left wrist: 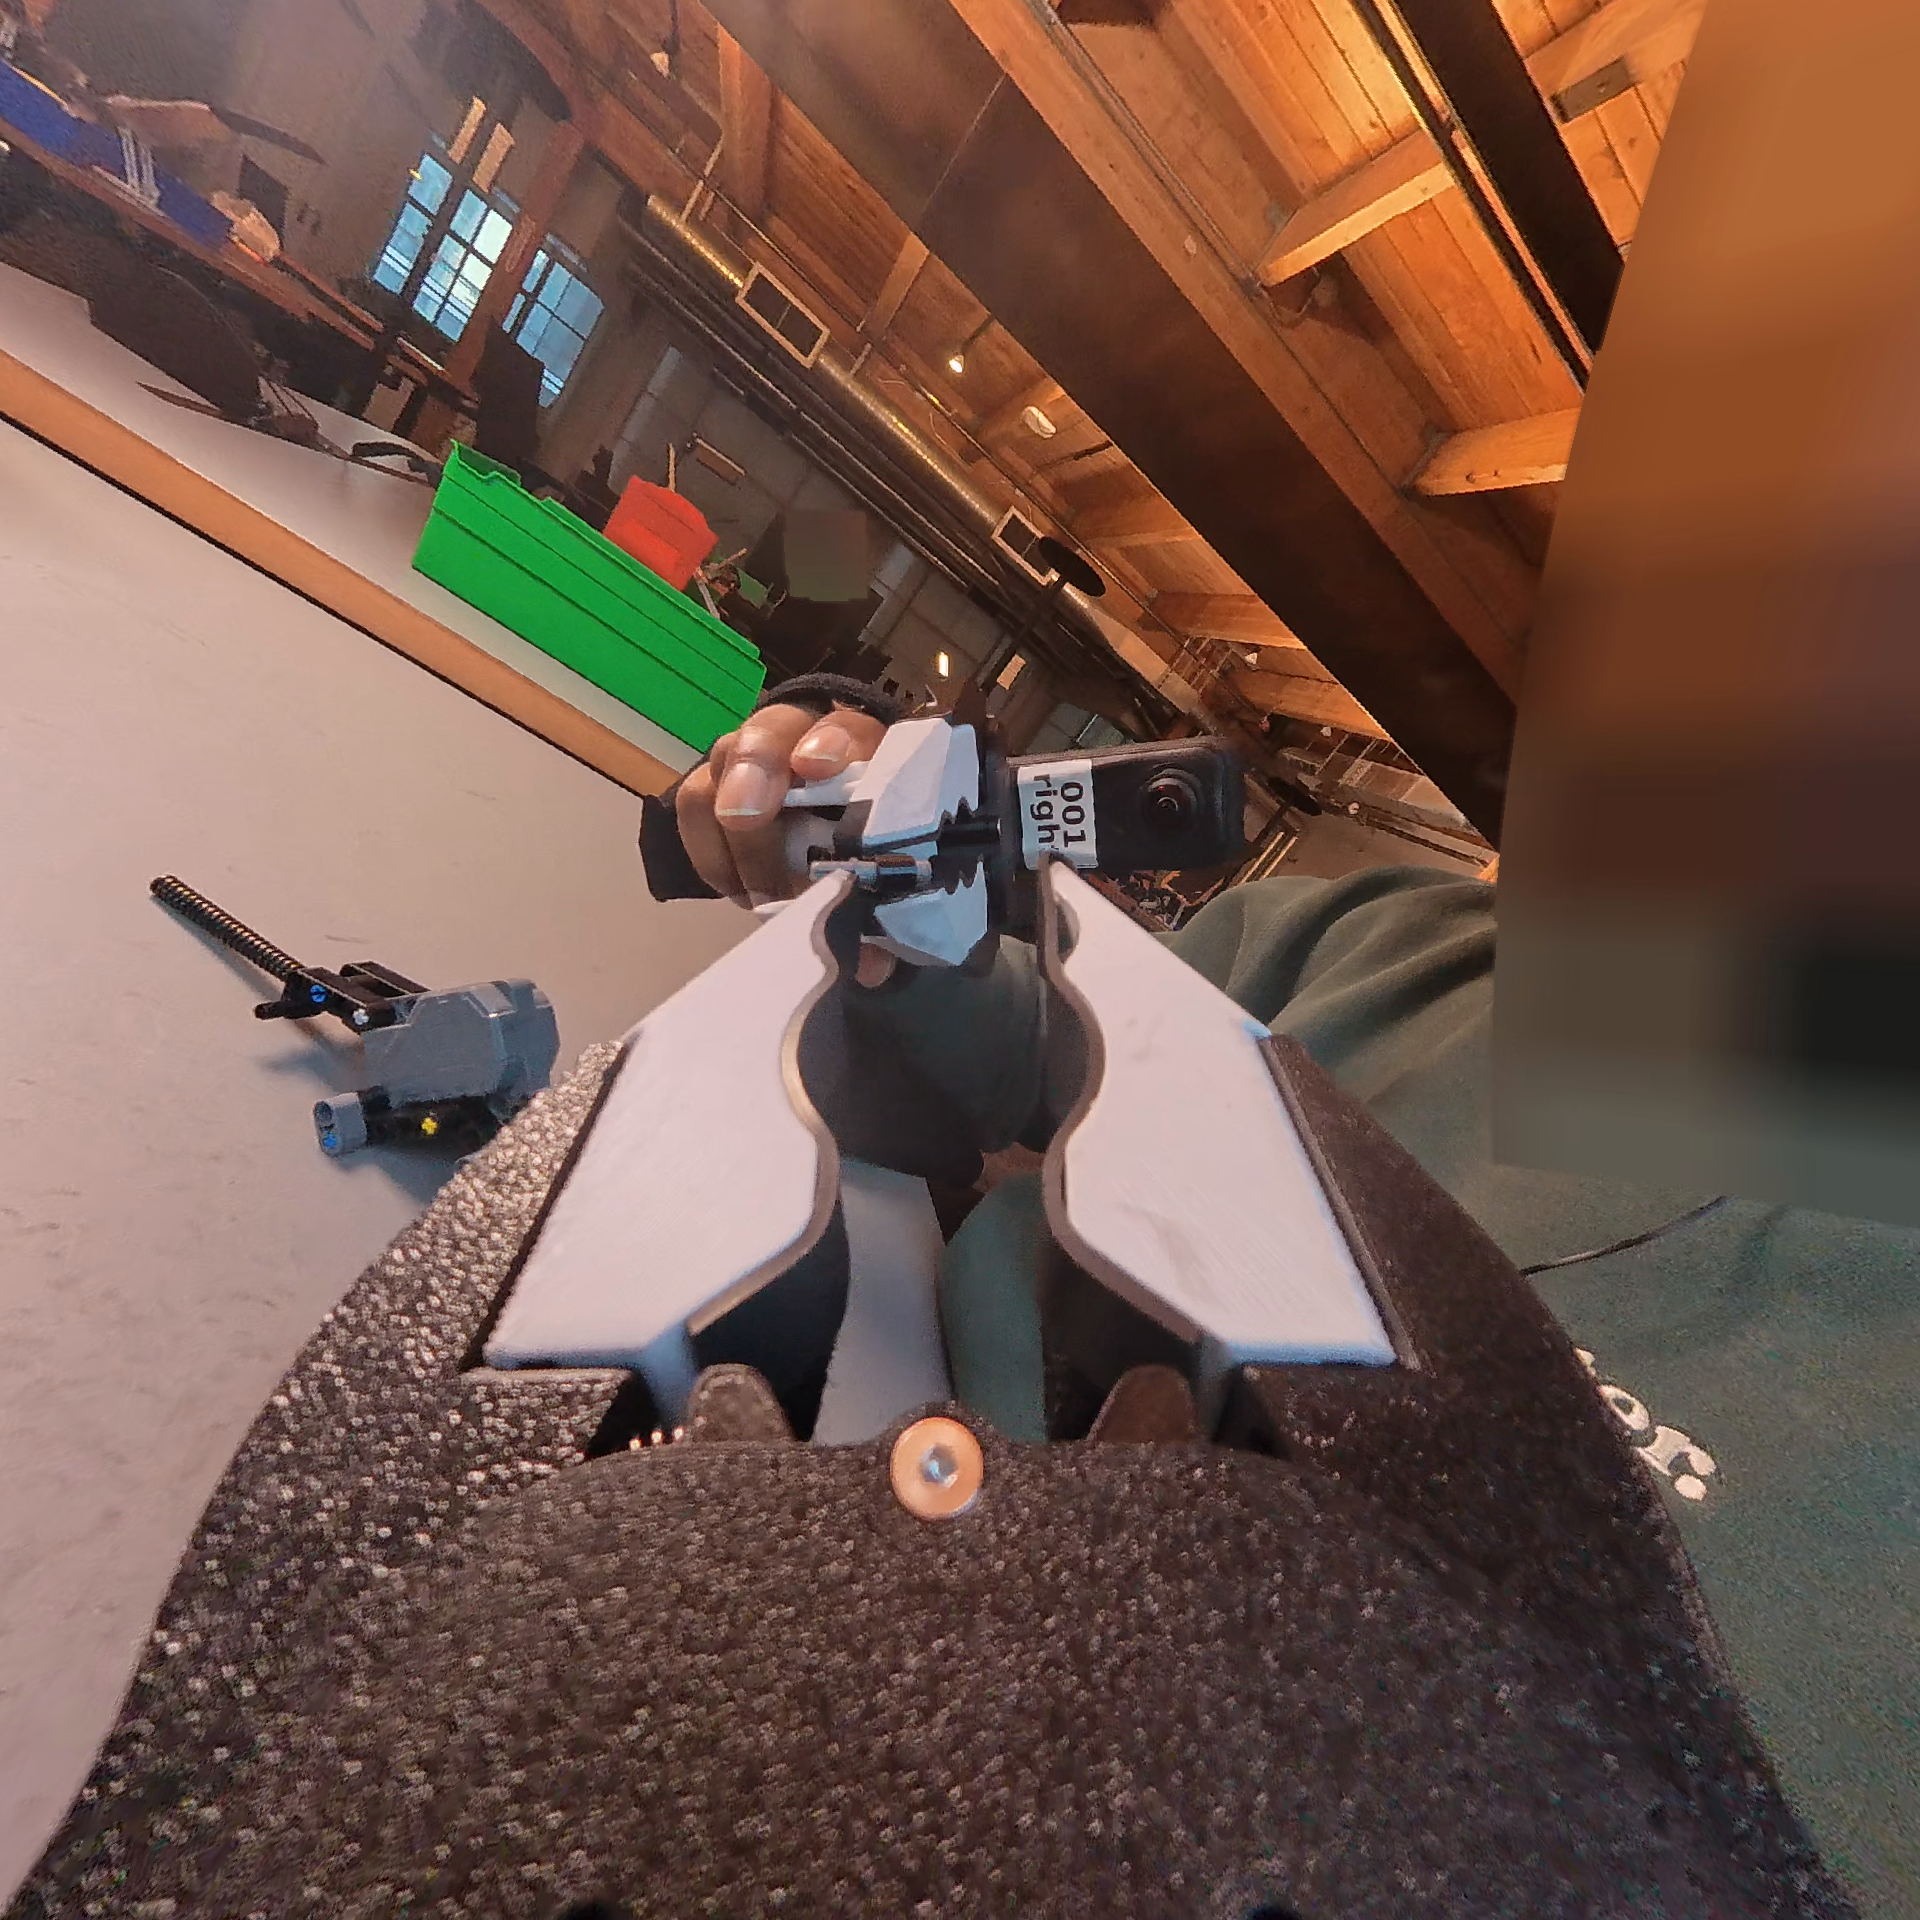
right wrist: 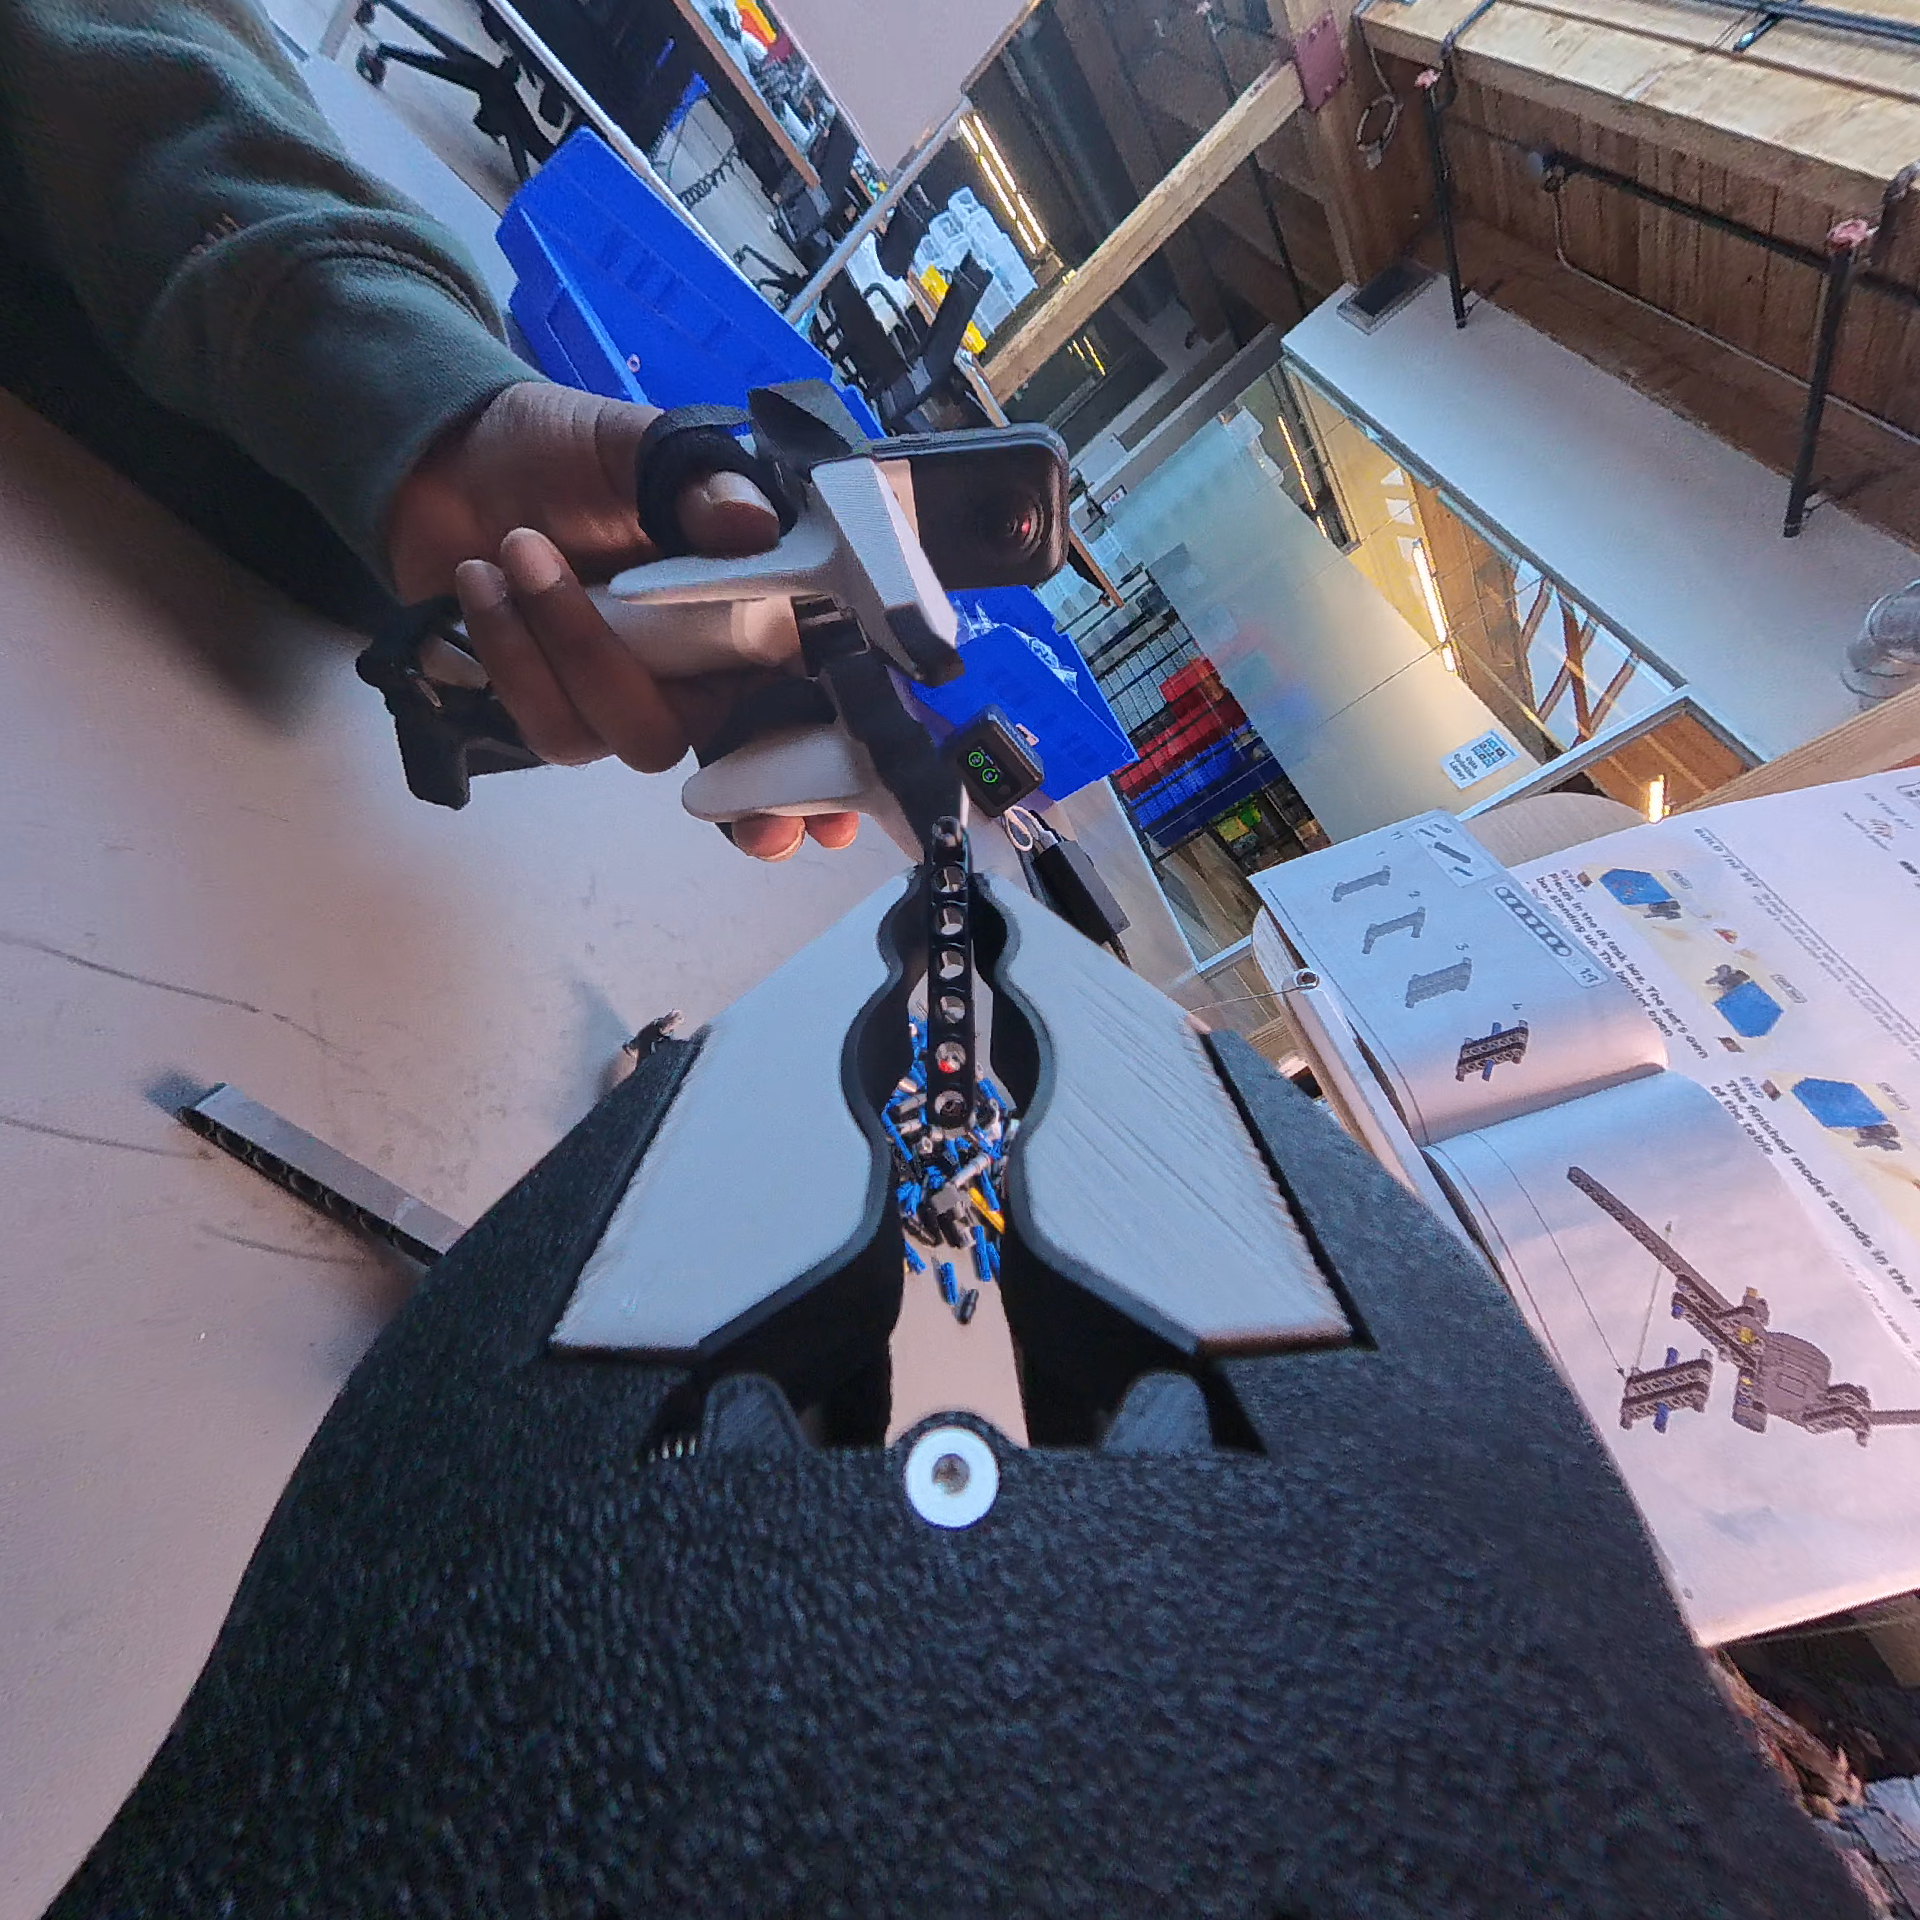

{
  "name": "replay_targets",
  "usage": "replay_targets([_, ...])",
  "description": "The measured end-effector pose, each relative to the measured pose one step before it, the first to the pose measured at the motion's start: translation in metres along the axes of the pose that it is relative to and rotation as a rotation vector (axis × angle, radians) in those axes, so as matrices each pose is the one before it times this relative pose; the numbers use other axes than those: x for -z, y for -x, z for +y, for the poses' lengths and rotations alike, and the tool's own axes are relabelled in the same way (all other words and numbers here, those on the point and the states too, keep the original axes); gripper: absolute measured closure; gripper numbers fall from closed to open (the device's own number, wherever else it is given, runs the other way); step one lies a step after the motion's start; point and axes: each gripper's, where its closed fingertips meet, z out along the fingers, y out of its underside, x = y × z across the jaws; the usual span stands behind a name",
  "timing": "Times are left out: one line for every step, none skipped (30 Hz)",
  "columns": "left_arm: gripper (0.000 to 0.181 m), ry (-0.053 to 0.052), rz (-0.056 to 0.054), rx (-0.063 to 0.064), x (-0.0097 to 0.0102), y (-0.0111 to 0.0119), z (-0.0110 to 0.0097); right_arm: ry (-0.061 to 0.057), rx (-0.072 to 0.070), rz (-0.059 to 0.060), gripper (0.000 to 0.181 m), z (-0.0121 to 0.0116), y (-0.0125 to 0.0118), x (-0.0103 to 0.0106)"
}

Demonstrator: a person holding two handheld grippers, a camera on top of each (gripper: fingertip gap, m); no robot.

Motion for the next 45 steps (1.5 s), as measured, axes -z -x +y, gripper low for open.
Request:
replay_targets([0.149, 0.0014, 0.0001, -0.0066, -0.00013, -0.00047, -0.00008, 0.0006, -0.0005, 0.0002, 0.175, -0.00022, 0.00013, 0.00002])
replay_targets([0.148, 0.0022, -0.0052, -0.0137, -0.00004, 0.00020, 0.00032, 0.0045, 0.0026, -0.0038, 0.175, 0.00010, 0.00011, -0.00008])
replay_targets([0.148, 0.0007, -0.0037, -0.0113, -0.00019, -0.00029, 0.00031, 0.0001, 0.0007, -0.0021, 0.176, -0.00044, 0.00012, 0.00014])
replay_targets([0.148, 0.0010, -0.0024, -0.0062, -0.00031, -0.00016, 0.00016, -0.0007, -0.0028, -0.0021, 0.176, -0.00004, 0.00020, 0.00018])
replay_targets([0.148, 0.0006, -0.0026, -0.0054, -0.00033, 0.00005, 0.00031, 0.0018, -0.0002, 0.0033, 0.176, 0.00053, -0.00040, 0.00020])
replay_targets([0.148, 0.0021, -0.0025, -0.0037, -0.00039, 0.00029, 0.00006, 0.0067, -0.0023, 0.0066, 0.176, 0.00119, -0.00091, -0.00017])
replay_targets([0.147, 0.0044, -0.0096, -0.0057, -0.00048, 0.00127, -0.00045, 0.0089, -0.0092, 0.0136, 0.175, 0.00162, -0.00235, -0.00063])
replay_targets([0.147, -0.0013, -0.0059, -0.0140, -0.00050, 0.00017, -0.00219, -0.0074, -0.0157, 0.0305, 0.176, -0.00051, -0.00406, -0.00092])
replay_targets([0.150, -0.0010, -0.0052, -0.0175, -0.00032, -0.00068, -0.00254, -0.0077, -0.0122, 0.0340, 0.176, -0.00019, -0.00431, -0.00088])
replay_targets([0.153, 0.0029, -0.0079, -0.0175, -0.00010, -0.00088, -0.00160, 0.0031, 0.0031, 0.0230, 0.176, 0.00145, -0.00344, -0.00064])
replay_targets([0.154, 0.0004, -0.0058, -0.0143, 0.00041, -0.00110, -0.00103, -0.0004, 0.0028, 0.0027, 0.176, 0.00083, -0.00125, 0.00016])
replay_targets([0.153, -0.0074, -0.0002, -0.0079, 0.00127, -0.00155, -0.00143, -0.0135, -0.0184, -0.0044, 0.176, -0.00117, -0.00083, 0.00129])
replay_targets([0.154, -0.0116, -0.0020, -0.0021, 0.00182, -0.00057, -0.00211, -0.0103, -0.0286, -0.0012, 0.176, -0.00090, -0.00201, 0.00132])
replay_targets([0.153, -0.0142, -0.0026, -0.0026, 0.00202, -0.00008, -0.00260, -0.0043, -0.0179, -0.0161, 0.176, -0.00044, 0.00072, 0.00092])
replay_targets([0.153, -0.0123, -0.0064, -0.0036, 0.00184, 0.00063, -0.00247, -0.0006, -0.0016, -0.0182, 0.176, -0.00031, 0.00259, 0.00026])
replay_targets([0.154, -0.0013, -0.0095, -0.0065, 0.00088, 0.00109, -0.00104, -0.0032, 0.0054, -0.0140, 0.176, -0.00110, 0.00327, -0.00036])
replay_targets([0.154, 0.0083, -0.0108, -0.0118, -0.00009, 0.00110, 0.00088, 0.0053, 0.0045, -0.0087, 0.176, -0.00030, 0.00310, -0.00137])
replay_targets([0.153, 0.0085, -0.0071, -0.0145, -0.00082, 0.00014, 0.00159, 0.0094, 0.0067, -0.0080, 0.176, 0.00041, 0.00293, -0.00195])
replay_targets([0.153, 0.0101, -0.0018, -0.0116, -0.00162, -0.00096, 0.00223, 0.0086, 0.0082, -0.0057, 0.176, 0.00051, 0.00251, -0.00186])
replay_targets([0.153, 0.0171, -0.0030, -0.0118, -0.00208, -0.00085, 0.00343, 0.0034, 0.0038, -0.0004, 0.176, 0.00014, 0.00130, -0.00133])
replay_targets([0.152, 0.0217, -0.0095, -0.0167, -0.00218, -0.00007, 0.00407, 0.0061, 0.0021, 0.0005, 0.176, 0.00076, 0.00050, -0.00081])
replay_targets([0.152, 0.0049, -0.0195, -0.0201, -0.00063, 0.00100, 0.00094, 0.0072, 0.0021, -0.0005, 0.176, 0.00155, 0.00018, -0.00030])
replay_targets([0.152, 0.0114, -0.0107, -0.0163, -0.00030, -0.00011, 0.00120, 0.0011, 0.0005, -0.0023, 0.176, 0.00036, 0.00037, 0.00011])
replay_targets([0.152, 0.0110, -0.0084, -0.0133, -0.00022, -0.00050, 0.00068, -0.0016, 0.0014, -0.0005, 0.176, -0.00056, 0.00034, 0.00033])
replay_targets([0.153, 0.0143, -0.0131, -0.0201, -0.00024, -0.00005, 0.00098, 0.0037, 0.0073, -0.0012, 0.176, -0.00014, 0.00042, 0.00006])
replay_targets([0.152, 0.0152, -0.0149, -0.0280, -0.00027, 0.00017, 0.00126, 0.0068, 0.0125, 0.0008, 0.176, 0.00047, 0.00011, -0.00001])
replay_targets([0.153, 0.0181, -0.0169, -0.0279, -0.00024, 0.00052, 0.00176, 0.0061, 0.0079, -0.0040, 0.176, 0.00055, 0.00065, -0.00007])
replay_targets([0.154, 0.0244, -0.0171, -0.0233, -0.00018, 0.00093, 0.00250, 0.0076, 0.0071, -0.0090, 0.176, 0.00111, 0.00134, 0.00004])
replay_targets([0.154, 0.0262, -0.0140, -0.0220, 0.00005, 0.00070, 0.00242, 0.0059, 0.0106, -0.0061, 0.176, 0.00114, 0.00138, -0.00025])
replay_targets([0.155, 0.0281, -0.0135, -0.0183, 0.00002, 0.00080, 0.00288, 0.0076, 0.0178, -0.0069, 0.176, 0.00113, 0.00183, -0.00027])
replay_targets([0.155, 0.0306, -0.0116, -0.0173, 0.00030, 0.00083, 0.00313, 0.0139, 0.0268, -0.0062, 0.176, 0.00183, 0.00190, -0.00047])
replay_targets([0.155, 0.0225, -0.0067, -0.0134, 0.00030, 0.00051, 0.00219, 0.0082, 0.0149, -0.0037, 0.176, 0.00092, 0.00126, -0.00063])
replay_targets([0.155, 0.0089, -0.0001, -0.0038, 0.00060, -0.00036, 0.00048, -0.0018, -0.0027, -0.0031, 0.176, -0.00048, 0.00028, -0.00017])
replay_targets([0.155, 0.0053, -0.0001, 0.0015, 0.00028, -0.00034, 0.00039, 0.0003, -0.0015, -0.0065, 0.176, -0.00036, 0.00030, 0.00006])
replay_targets([0.155, 0.0076, -0.0053, 0.0010, -0.00008, 0.00051, 0.00105, 0.0070, 0.0060, -0.0045, 0.176, 0.00076, 0.00053, -0.00021])
replay_targets([0.156, 0.0059, -0.0074, -0.0025, 0.00001, 0.00093, 0.00106, 0.0051, 0.0051, 0.0002, 0.176, 0.00065, 0.00057, -0.00032])
replay_targets([0.157, 0.0013, -0.0043, -0.0021, 0.00018, 0.00050, 0.00057, 0.0003, 0.0017, 0.0010, 0.176, 0.00000, 0.00060, -0.00029])
replay_targets([0.157, -0.0023, -0.0016, 0.0036, -0.00002, 0.00021, 0.00025, 0.0017, 0.0020, 0.0017, 0.176, 0.00019, 0.00001, -0.00003])
replay_targets([0.158, -0.0022, -0.0010, 0.0058, 0.00010, 0.00035, -0.00002, 0.0020, 0.0002, 0.0015, 0.176, 0.00009, -0.00013, -0.00015])
replay_targets([0.158, 0.0007, -0.0023, 0.0026, 0.00013, 0.00059, 0.00009, 0.0016, -0.0003, 0.0019, 0.176, 0.00010, -0.00020, -0.00015])
replay_targets([0.159, 0.0020, -0.0031, 0.0007, 0.00020, 0.00054, 0.00003, 0.0006, -0.0009, 0.0029, 0.176, -0.00003, -0.00019, -0.00036])
replay_targets([0.159, 0.0051, -0.0018, -0.0007, 0.00041, 0.00009, 0.00046, 0.0007, -0.0003, -0.0028, 0.176, -0.00012, 0.00053, -0.00015])
replay_targets([0.159, 0.0032, -0.0024, 0.0013, 0.00027, 0.00034, 0.00052, 0.0030, -0.0018, -0.0013, 0.176, 0.00017, 0.00024, -0.00047])
replay_targets([0.160, 0.0021, -0.0038, 0.0028, 0.00016, 0.00062, 0.00053, 0.0021, 0.0004, -0.0016, 0.176, 0.00032, 0.00047, -0.00037])
replay_targets([0.160, 0.0068, -0.0042, 0.0014, 0.00004, 0.00079, 0.00145, 0.0045, 0.0009, -0.0051, 0.176, 0.00093, 0.00117, -0.00044])
